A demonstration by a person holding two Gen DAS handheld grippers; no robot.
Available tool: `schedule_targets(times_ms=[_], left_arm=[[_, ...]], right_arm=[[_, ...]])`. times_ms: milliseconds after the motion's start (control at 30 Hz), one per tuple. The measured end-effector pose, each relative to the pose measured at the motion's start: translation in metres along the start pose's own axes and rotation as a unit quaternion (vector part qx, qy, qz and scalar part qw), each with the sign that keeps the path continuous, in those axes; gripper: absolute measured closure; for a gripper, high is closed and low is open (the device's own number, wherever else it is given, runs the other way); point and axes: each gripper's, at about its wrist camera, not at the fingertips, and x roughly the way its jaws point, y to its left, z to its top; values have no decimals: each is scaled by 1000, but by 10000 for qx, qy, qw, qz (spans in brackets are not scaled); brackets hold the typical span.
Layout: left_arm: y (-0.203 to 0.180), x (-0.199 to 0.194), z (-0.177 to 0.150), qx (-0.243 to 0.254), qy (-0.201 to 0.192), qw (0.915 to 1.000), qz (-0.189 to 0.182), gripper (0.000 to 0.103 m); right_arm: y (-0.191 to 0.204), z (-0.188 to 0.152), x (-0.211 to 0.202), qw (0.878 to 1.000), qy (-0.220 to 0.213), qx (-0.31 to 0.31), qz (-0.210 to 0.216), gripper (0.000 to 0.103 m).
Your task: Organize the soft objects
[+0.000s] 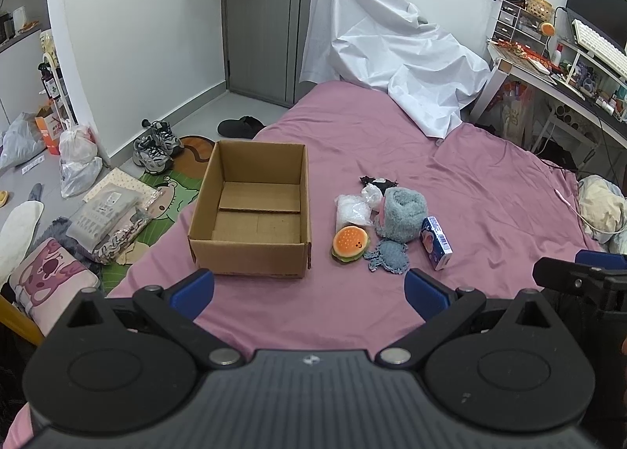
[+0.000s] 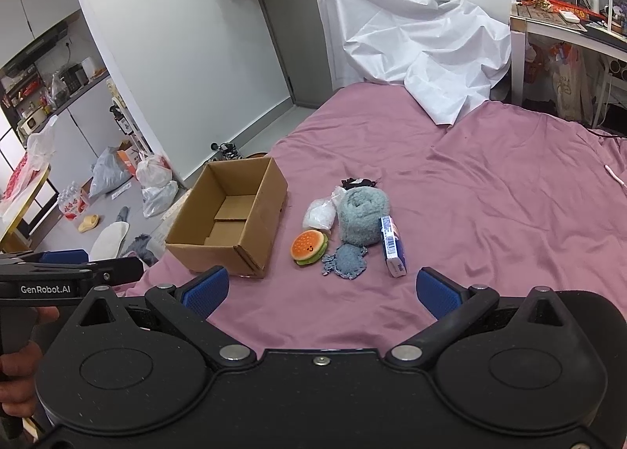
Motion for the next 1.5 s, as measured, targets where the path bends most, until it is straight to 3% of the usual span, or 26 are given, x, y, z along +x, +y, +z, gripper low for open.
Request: schedule_targets(times_ms=[400,1033,1500], left_arm=[[1,4,0,-40,39,10000,-7,0],[-32,55,17,47,275,9995,-178,1],[-59,105,26,111,534,9979,-362,3]], right_arm=[[-4,0,6,10000,45,37,7,0],[-44,3,35,9990,122,420,-48,2],[-69,11,77,9968,475,637,30,32]])
